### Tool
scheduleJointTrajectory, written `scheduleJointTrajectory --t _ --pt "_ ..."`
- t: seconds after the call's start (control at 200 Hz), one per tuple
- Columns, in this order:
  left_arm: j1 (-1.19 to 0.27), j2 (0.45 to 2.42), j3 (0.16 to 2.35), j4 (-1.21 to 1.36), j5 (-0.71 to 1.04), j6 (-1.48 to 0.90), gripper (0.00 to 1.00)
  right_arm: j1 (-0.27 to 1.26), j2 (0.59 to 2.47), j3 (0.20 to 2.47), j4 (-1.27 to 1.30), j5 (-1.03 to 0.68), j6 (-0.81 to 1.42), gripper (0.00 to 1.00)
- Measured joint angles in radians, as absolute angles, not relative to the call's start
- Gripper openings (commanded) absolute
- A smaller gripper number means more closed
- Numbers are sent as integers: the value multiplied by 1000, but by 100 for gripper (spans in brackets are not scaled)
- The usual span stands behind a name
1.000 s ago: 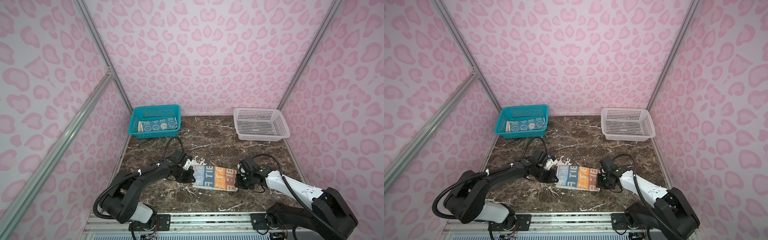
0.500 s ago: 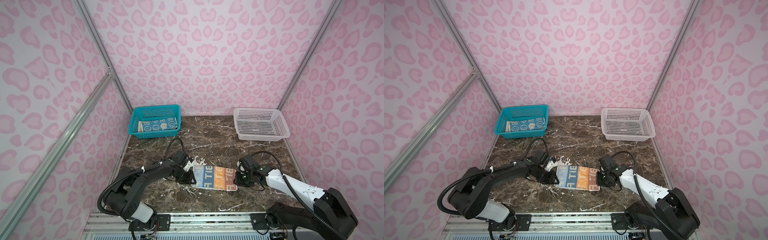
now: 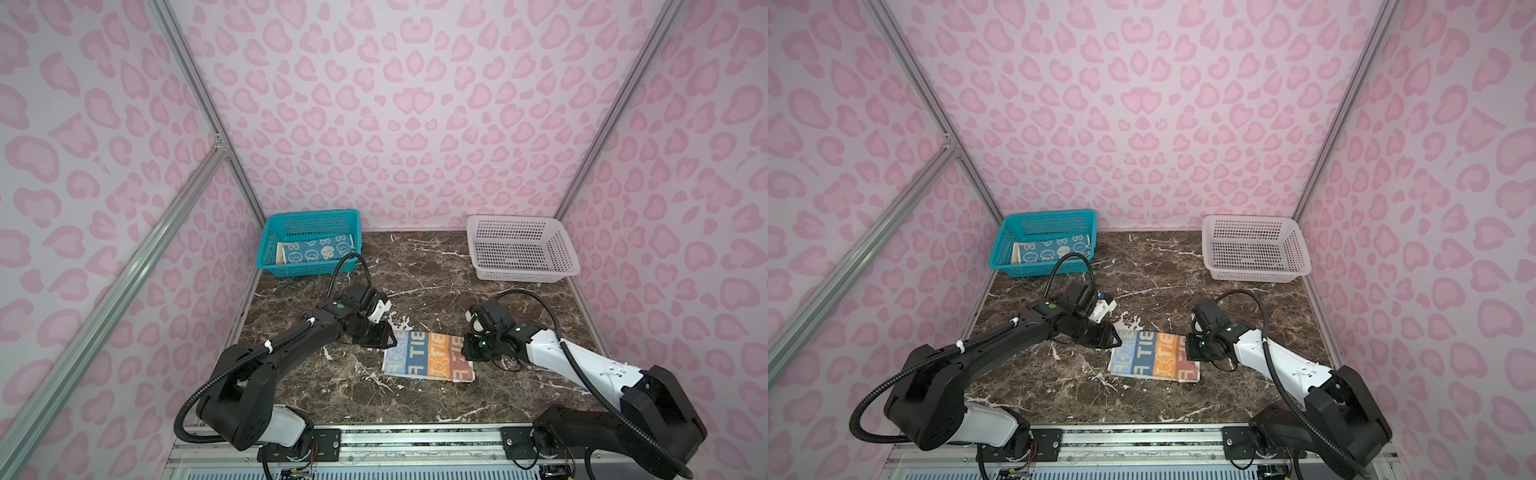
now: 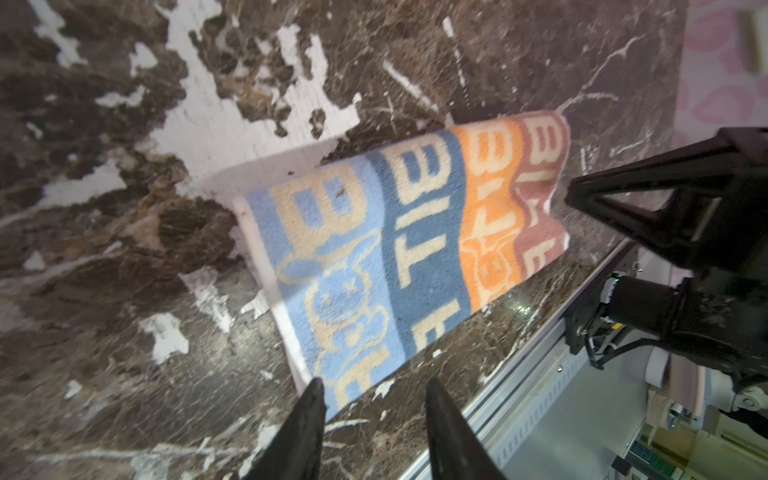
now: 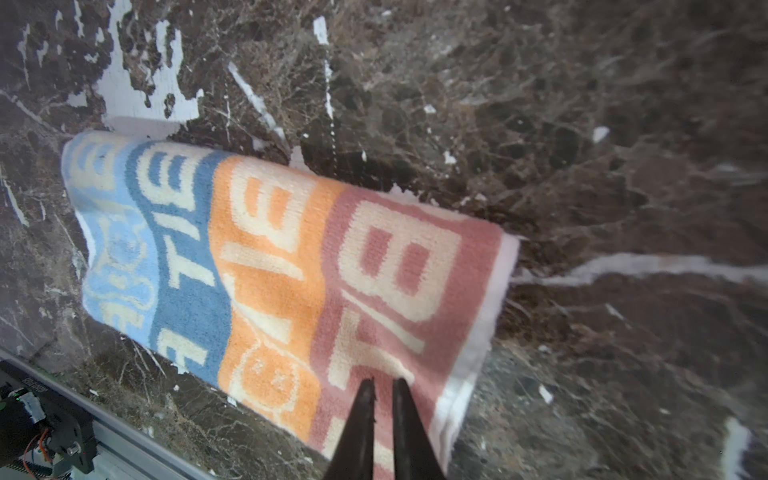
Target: Fold and stack the towels
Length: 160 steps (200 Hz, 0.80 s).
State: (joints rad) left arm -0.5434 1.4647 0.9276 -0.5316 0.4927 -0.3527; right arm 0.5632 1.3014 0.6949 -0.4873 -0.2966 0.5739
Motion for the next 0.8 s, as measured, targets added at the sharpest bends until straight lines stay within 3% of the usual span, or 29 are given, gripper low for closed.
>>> scheduleJointTrajectory --t 0.195,0.8 --pt "-546 1565 917 -400 554 -446 3 583 1401 724 -439 -287 606 0" --pt "-523 1739 870 -347 569 -440 3 556 1526 773 -471 -186 621 0"
